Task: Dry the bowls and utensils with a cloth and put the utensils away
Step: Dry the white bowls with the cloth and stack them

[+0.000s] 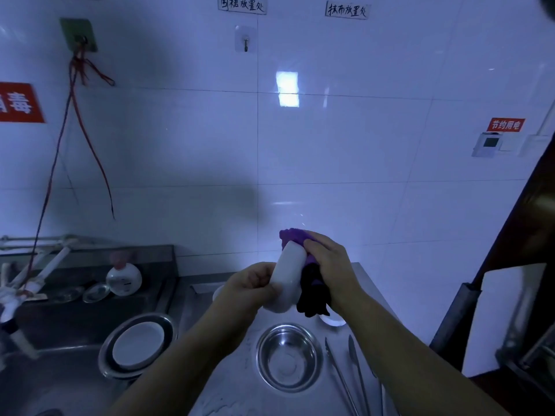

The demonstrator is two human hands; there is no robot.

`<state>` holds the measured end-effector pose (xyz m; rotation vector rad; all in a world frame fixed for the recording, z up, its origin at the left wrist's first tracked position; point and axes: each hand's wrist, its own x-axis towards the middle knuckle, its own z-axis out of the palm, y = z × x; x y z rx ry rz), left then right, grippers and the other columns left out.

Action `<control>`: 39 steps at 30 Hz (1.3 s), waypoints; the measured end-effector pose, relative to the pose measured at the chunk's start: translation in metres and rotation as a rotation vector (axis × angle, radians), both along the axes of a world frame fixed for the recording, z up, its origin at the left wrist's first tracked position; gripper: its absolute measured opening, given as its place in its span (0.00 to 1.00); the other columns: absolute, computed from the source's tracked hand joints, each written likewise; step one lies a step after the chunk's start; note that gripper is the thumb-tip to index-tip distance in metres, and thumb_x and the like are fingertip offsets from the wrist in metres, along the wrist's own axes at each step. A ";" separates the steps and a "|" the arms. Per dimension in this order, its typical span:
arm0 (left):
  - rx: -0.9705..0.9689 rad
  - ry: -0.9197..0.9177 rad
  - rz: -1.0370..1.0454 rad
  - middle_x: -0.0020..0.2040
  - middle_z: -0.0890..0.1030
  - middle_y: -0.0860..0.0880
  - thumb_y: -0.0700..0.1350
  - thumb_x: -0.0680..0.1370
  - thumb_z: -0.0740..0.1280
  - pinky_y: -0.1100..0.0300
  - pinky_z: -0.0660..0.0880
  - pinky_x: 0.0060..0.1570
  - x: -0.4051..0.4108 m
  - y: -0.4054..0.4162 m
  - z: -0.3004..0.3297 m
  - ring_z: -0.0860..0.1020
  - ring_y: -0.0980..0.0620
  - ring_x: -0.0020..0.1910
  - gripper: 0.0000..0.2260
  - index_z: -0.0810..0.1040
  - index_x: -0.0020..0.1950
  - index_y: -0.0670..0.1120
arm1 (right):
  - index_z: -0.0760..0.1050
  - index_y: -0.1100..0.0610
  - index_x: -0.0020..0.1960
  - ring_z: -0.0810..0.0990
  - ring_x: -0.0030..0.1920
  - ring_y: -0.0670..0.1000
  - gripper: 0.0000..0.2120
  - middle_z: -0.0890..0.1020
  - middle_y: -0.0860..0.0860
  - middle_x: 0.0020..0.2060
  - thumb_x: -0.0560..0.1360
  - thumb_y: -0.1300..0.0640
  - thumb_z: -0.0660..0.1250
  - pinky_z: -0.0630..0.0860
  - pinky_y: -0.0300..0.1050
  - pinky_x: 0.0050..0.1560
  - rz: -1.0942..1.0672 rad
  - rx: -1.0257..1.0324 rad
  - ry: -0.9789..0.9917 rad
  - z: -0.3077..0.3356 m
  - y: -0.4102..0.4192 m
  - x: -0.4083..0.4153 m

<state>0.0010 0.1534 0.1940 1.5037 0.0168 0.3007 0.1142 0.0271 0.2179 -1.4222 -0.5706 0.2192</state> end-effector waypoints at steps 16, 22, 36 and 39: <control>-0.062 0.083 0.047 0.46 0.83 0.41 0.37 0.78 0.59 0.58 0.77 0.44 -0.011 0.013 -0.009 0.81 0.45 0.44 0.09 0.78 0.53 0.40 | 0.74 0.56 0.64 0.74 0.64 0.58 0.16 0.79 0.57 0.60 0.77 0.58 0.60 0.73 0.58 0.62 -0.337 -0.157 -1.014 -0.045 0.026 -0.048; -0.177 0.068 0.050 0.50 0.82 0.38 0.38 0.71 0.64 0.55 0.79 0.42 -0.017 0.018 0.003 0.80 0.43 0.44 0.14 0.77 0.56 0.38 | 0.81 0.57 0.56 0.73 0.60 0.44 0.15 0.79 0.46 0.57 0.75 0.62 0.60 0.69 0.41 0.63 -0.227 -0.023 -0.736 -0.023 0.028 -0.031; -0.322 -0.022 0.163 0.45 0.82 0.42 0.40 0.70 0.61 0.55 0.71 0.48 -0.023 0.017 0.014 0.77 0.46 0.46 0.14 0.78 0.53 0.39 | 0.74 0.52 0.61 0.73 0.55 0.42 0.13 0.76 0.44 0.54 0.78 0.57 0.60 0.68 0.29 0.57 -0.474 0.007 -0.634 -0.035 0.023 -0.036; -0.333 -0.005 0.177 0.43 0.84 0.45 0.37 0.74 0.59 0.57 0.74 0.46 -0.020 0.014 0.012 0.80 0.49 0.42 0.11 0.78 0.53 0.39 | 0.77 0.66 0.58 0.74 0.55 0.51 0.15 0.79 0.58 0.54 0.77 0.59 0.61 0.73 0.43 0.58 -0.473 -0.065 -0.952 -0.037 0.023 -0.038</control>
